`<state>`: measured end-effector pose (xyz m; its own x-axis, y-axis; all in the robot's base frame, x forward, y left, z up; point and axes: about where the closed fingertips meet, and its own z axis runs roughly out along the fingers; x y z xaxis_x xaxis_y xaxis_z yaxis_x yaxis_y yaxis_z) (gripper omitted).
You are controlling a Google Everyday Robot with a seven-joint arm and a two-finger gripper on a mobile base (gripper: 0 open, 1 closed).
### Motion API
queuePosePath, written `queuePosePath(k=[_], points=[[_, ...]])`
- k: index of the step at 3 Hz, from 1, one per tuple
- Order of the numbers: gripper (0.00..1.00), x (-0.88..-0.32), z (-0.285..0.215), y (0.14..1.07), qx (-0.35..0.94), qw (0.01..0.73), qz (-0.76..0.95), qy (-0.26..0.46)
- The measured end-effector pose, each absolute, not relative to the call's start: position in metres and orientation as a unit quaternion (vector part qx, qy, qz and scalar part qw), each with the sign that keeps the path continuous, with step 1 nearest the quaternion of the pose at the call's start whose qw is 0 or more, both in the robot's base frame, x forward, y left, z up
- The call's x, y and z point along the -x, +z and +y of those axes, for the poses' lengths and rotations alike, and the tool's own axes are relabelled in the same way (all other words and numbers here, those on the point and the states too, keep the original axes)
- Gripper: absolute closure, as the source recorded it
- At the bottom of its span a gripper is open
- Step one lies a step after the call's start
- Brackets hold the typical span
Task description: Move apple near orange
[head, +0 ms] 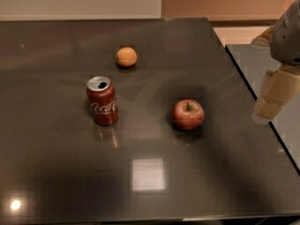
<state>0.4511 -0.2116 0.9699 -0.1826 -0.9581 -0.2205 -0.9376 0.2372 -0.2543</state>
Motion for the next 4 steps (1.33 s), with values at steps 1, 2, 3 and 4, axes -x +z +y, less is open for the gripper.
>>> queuePosePath(k=[1, 2, 3, 4], points=[[0.0, -0.463, -0.203, 0.956, 0.628, 0.179, 0.758, -0.006], [0.0, -0.473, -0.19, 0.938, 0.635, 0.187, 0.749, 0.026], [0.0, -0.478, -0.176, 0.921, 0.632, 0.2, 0.747, 0.055], [0.0, -0.481, -0.162, 0.906, 0.627, 0.211, 0.746, 0.079]])
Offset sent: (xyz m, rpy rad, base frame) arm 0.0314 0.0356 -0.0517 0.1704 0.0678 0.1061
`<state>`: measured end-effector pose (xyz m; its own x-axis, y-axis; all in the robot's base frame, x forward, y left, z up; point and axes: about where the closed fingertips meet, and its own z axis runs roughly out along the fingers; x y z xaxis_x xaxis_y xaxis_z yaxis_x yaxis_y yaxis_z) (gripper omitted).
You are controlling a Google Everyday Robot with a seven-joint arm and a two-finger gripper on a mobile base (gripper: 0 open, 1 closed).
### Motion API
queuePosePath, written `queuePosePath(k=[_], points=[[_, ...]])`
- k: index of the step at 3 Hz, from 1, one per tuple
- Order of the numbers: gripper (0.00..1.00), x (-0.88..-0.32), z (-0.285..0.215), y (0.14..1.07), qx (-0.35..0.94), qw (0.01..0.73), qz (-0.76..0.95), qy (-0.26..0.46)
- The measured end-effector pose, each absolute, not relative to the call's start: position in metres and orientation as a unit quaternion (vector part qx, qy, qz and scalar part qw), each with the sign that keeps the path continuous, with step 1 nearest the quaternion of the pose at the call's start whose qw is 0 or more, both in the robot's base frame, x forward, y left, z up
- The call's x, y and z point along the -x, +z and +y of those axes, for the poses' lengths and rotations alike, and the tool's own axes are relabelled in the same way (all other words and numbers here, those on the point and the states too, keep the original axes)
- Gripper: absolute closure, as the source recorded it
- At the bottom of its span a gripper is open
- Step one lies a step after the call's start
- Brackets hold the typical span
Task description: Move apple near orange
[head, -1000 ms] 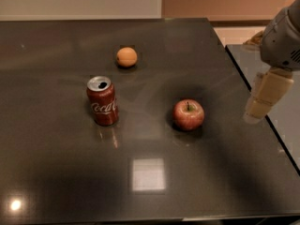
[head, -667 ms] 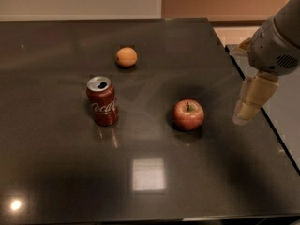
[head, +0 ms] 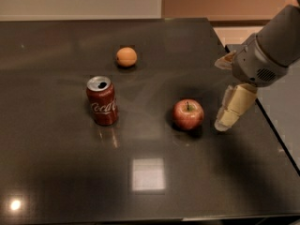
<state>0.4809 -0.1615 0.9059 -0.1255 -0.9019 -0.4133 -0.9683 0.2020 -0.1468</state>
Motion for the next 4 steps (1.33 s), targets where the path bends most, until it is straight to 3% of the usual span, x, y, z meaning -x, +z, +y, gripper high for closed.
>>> queuePosePath(k=[3, 4], points=[[0.0, -0.476, -0.131, 0.851, 0.633, 0.214, 0.733, 0.127], [0.16, -0.479, -0.124, 0.844, 0.634, 0.215, 0.731, 0.135]])
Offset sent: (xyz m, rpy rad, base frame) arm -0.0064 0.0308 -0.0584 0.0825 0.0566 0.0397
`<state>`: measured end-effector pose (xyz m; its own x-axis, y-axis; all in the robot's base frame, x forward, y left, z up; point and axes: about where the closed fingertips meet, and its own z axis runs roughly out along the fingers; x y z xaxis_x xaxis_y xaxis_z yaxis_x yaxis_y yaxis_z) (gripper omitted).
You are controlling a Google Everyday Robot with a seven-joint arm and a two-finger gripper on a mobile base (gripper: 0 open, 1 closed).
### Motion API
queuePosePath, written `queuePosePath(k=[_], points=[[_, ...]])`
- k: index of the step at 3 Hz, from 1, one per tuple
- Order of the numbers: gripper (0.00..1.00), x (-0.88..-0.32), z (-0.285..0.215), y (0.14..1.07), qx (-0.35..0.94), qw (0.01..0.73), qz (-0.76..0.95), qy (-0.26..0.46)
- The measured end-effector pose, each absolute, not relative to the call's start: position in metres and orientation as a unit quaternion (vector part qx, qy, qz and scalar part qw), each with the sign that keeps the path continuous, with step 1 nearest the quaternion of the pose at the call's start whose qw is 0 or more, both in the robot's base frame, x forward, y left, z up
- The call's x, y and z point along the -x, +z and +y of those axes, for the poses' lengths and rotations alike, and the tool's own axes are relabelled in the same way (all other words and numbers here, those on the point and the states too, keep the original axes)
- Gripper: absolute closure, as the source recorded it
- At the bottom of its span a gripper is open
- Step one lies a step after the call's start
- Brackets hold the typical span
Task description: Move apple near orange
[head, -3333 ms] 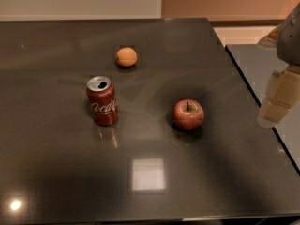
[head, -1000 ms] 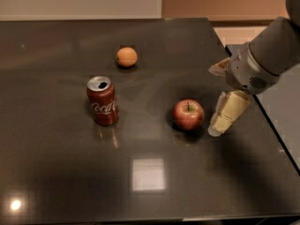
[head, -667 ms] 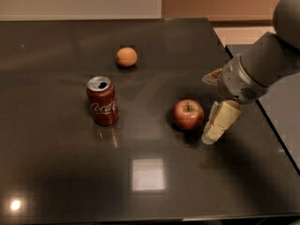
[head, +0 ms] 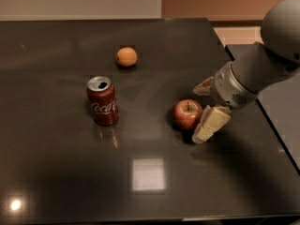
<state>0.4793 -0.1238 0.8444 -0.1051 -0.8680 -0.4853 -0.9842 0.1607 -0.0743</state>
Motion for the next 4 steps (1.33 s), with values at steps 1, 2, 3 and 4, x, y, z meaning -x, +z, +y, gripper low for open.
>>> queuePosePath(k=[1, 2, 3, 4], points=[[0.4, -0.482, -0.116, 0.846, 0.632, 0.215, 0.73, 0.148], [0.63, -0.485, -0.109, 0.851, 0.628, 0.218, 0.73, 0.16], [0.87, -0.503, -0.106, 0.864, 0.621, 0.23, 0.733, 0.156], [1.0, -0.539, -0.108, 0.878, 0.611, 0.249, 0.738, 0.142]])
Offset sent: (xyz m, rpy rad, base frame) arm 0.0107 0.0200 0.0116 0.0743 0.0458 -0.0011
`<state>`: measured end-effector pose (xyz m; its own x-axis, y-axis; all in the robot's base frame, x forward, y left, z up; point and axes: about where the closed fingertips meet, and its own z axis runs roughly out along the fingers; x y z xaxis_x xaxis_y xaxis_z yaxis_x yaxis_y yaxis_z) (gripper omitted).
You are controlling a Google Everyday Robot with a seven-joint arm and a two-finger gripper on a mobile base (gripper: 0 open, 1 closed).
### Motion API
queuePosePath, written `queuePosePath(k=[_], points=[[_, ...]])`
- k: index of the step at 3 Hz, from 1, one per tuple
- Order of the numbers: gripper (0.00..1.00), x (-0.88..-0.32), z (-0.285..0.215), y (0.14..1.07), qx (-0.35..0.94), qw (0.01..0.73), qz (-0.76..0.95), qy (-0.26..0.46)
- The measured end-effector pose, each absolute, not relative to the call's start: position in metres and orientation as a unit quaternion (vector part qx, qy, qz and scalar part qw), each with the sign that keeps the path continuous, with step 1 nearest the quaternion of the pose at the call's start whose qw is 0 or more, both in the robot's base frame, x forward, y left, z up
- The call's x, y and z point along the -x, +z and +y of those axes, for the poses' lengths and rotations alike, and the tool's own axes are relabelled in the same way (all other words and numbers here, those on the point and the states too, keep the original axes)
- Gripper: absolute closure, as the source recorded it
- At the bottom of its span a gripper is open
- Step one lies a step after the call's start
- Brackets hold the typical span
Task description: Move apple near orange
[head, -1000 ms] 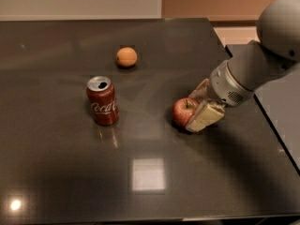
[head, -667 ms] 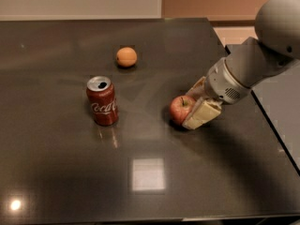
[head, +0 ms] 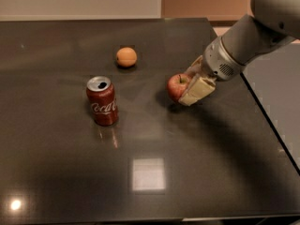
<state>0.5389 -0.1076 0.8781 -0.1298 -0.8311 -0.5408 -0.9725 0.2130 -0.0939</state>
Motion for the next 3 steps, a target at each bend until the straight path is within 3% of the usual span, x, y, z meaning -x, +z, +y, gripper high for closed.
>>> queuePosePath(k=[3], points=[[1.0, -0.649, -0.089, 0.876, 0.589, 0.283, 0.748, 0.12]])
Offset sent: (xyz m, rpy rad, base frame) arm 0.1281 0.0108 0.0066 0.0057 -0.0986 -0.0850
